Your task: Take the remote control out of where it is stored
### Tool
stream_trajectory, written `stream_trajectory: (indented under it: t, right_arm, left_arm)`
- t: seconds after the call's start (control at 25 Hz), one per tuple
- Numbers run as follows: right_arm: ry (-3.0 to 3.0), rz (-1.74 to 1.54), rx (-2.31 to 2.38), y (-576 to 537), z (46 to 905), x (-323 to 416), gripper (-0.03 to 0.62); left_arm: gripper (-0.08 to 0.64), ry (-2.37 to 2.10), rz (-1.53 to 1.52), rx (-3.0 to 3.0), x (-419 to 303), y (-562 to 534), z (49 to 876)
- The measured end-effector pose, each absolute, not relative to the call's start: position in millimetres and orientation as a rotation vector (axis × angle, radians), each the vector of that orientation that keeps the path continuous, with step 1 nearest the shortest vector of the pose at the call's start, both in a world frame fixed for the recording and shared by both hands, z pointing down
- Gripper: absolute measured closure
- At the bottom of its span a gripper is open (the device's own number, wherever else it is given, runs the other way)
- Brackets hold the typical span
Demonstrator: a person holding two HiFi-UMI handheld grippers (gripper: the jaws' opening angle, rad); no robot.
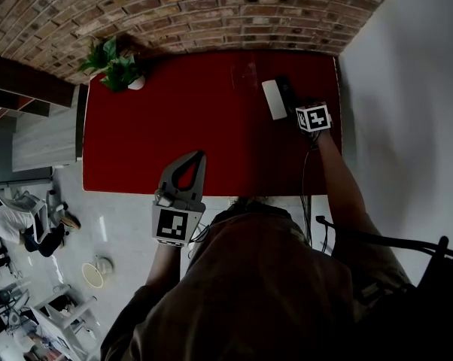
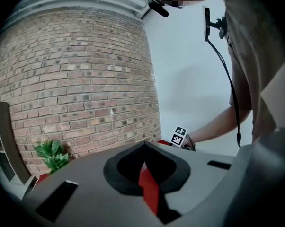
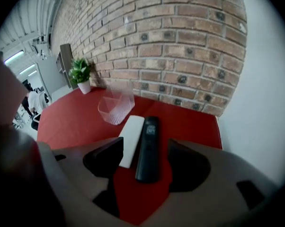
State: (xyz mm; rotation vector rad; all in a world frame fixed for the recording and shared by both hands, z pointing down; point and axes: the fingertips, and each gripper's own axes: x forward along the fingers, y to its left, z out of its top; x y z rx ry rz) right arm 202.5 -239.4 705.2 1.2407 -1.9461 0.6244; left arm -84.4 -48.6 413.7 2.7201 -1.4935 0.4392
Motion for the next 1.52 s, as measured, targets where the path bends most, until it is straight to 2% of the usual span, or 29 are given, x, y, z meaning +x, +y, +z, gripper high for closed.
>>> stream_trajectory:
  t: [0.4, 1.0, 1.04, 1.12, 1.32, 1.44, 1.52]
  right_arm:
    - [-2.368, 0.250, 1.385, -244, 556, 161, 0.299]
    - [-2.727, -0.200, 1.453, -156, 376, 127, 0.302]
    - [-2.736, -0.267, 1.467, -148, 364, 127, 0.316]
    - [-2.738, -0.375, 1.478, -135, 345, 128, 0.386]
    - [-2.740, -0.413, 1.512, -107, 332, 132, 0.434]
    - [-2.725, -0.454, 1.568, -94, 330, 138, 0.520]
    - [-2.741, -0.427, 1.585, -88, 331, 141, 0.548]
  left_arm:
    - [0.549, -1.445, 0.430, 2.784, -78, -63, 405]
    - [0.549, -1.395, 0.322, 2.889, -51, -67, 378]
    - [0.549, -1.389, 0.312, 2.901, -49, -65, 375]
    - [0.549, -1.378, 0.295, 2.916, -44, -63, 370]
    - [0.549, -1.357, 0.294, 2.917, -39, -53, 370]
    - [0.549, -1.355, 0.306, 2.913, -37, -49, 371]
    - [0.549, -1.351, 0.301, 2.917, -35, -47, 370]
